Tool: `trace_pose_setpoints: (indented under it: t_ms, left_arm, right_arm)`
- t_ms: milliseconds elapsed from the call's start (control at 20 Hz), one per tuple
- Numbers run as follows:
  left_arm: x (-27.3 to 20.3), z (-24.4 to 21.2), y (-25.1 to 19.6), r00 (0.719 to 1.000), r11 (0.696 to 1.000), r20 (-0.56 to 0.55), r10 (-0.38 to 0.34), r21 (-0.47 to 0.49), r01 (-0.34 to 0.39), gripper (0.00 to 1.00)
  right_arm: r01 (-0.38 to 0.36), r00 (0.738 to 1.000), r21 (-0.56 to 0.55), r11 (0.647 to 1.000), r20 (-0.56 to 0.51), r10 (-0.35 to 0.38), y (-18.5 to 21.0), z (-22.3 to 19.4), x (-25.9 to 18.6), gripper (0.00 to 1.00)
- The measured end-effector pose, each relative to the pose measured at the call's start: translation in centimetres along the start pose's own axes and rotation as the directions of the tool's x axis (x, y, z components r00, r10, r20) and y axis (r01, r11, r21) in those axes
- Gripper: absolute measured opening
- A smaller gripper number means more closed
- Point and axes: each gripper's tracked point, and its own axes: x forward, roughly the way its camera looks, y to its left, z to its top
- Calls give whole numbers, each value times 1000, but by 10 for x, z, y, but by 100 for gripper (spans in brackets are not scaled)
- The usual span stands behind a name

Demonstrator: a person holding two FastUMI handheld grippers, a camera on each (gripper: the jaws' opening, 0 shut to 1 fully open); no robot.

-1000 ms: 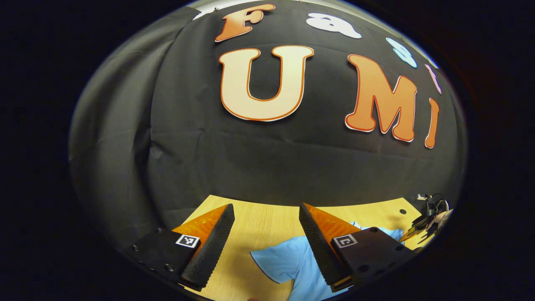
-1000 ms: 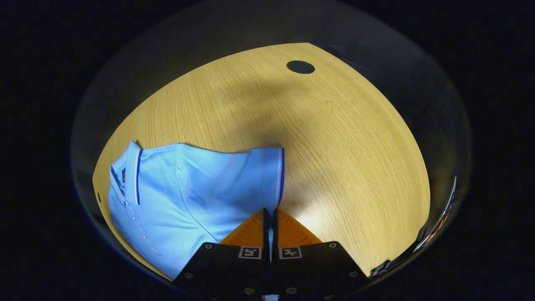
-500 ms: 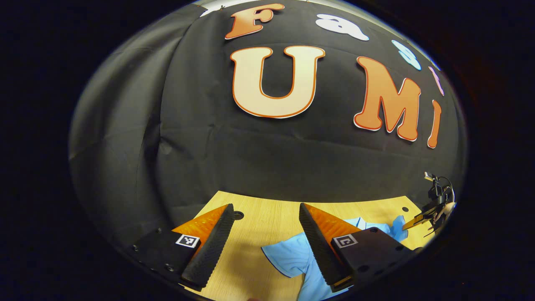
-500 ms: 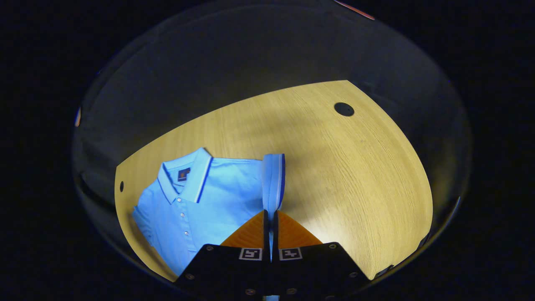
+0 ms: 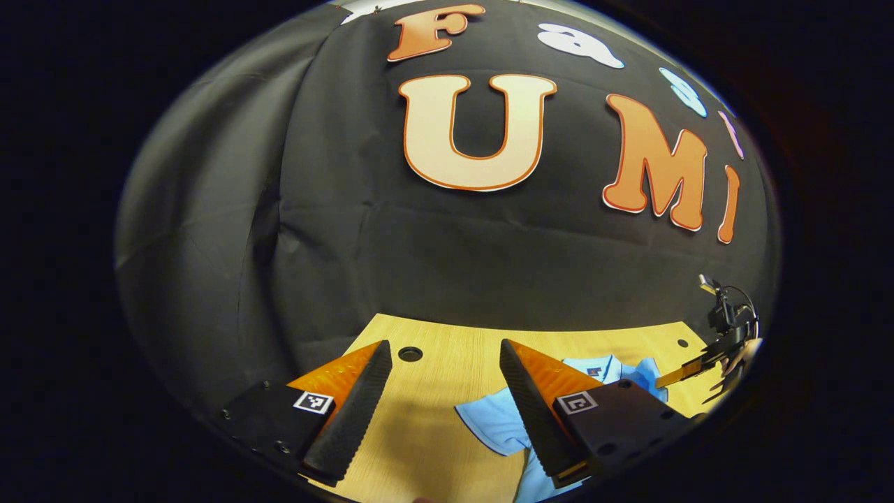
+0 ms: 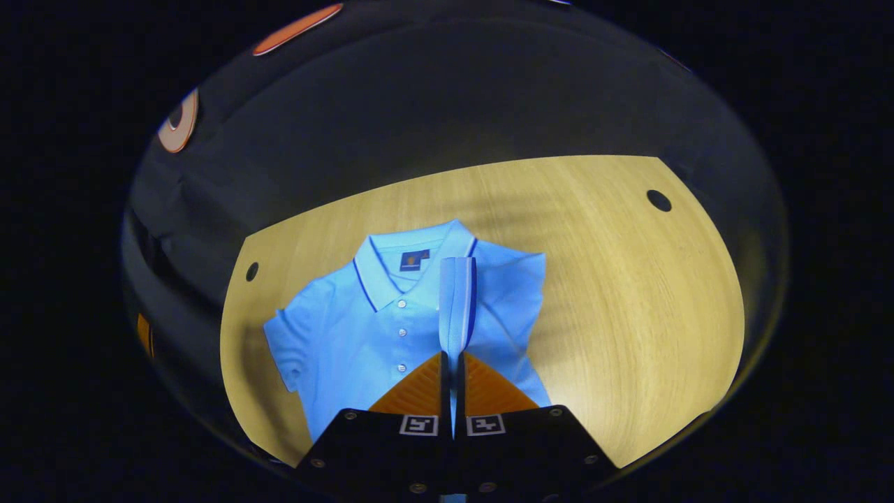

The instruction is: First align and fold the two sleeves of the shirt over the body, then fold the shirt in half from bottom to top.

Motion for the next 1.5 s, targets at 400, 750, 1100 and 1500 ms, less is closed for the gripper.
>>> trace_pose_setpoints:
  t_ms: [400,750,1100,1500]
  left_arm:
    - [2,-15,15,999,1000,-33,7,-6,-7,100]
    - [13,-35,-2,992,999,-120,-45,8,46,100]
    - [51,-96,-49,921,988,-365,-132,21,150,100]
    - [97,-200,-55,720,997,-691,-70,-17,81,100]
  right_arm:
    - [-212,975,-5,977,-61,211,70,-22,3,9]
    - [-203,979,-26,979,-3,203,64,-10,-5,72]
    - [-146,981,-75,986,119,155,35,16,-50,98]
    - [-215,967,-107,971,118,227,20,2,-98,98]
